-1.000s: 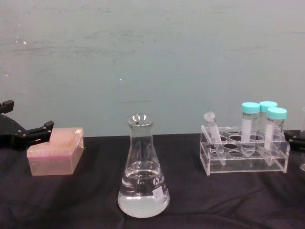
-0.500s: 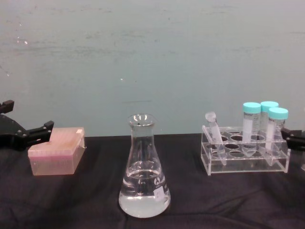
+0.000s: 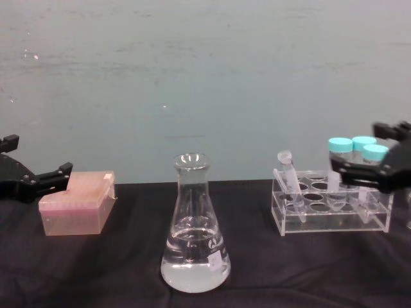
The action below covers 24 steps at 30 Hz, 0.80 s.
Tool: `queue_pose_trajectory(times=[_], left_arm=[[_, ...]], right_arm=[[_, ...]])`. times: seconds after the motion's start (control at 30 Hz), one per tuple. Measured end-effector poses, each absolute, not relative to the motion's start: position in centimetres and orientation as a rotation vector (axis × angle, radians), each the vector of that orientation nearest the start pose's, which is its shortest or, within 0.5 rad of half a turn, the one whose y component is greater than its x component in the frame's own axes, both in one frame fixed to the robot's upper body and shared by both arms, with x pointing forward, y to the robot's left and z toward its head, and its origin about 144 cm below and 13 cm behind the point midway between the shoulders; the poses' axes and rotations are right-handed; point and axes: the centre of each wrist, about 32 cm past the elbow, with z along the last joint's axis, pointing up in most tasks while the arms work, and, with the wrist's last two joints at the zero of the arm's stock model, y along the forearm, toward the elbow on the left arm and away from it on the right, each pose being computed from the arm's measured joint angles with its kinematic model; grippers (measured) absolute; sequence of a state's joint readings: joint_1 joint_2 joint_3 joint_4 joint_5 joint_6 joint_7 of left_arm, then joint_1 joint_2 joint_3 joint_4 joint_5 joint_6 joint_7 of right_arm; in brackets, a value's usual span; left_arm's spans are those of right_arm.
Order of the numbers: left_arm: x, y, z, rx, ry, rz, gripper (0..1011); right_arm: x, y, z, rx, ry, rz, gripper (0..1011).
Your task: Pour the liquid from the test tube into the beaker using one hand.
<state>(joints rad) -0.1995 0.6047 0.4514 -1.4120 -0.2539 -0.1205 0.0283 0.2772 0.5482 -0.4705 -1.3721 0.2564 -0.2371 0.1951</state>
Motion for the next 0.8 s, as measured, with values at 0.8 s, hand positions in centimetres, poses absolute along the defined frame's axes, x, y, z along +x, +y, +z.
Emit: queue_pose_trajectory(times=[0.8], left_arm=[[48.9, 31.0, 114.0, 0.304, -0.285, 1.248, 1000]], right_arm=[[56.6, -25.0, 115.8, -0.32, -0.381, -0.897, 1003]])
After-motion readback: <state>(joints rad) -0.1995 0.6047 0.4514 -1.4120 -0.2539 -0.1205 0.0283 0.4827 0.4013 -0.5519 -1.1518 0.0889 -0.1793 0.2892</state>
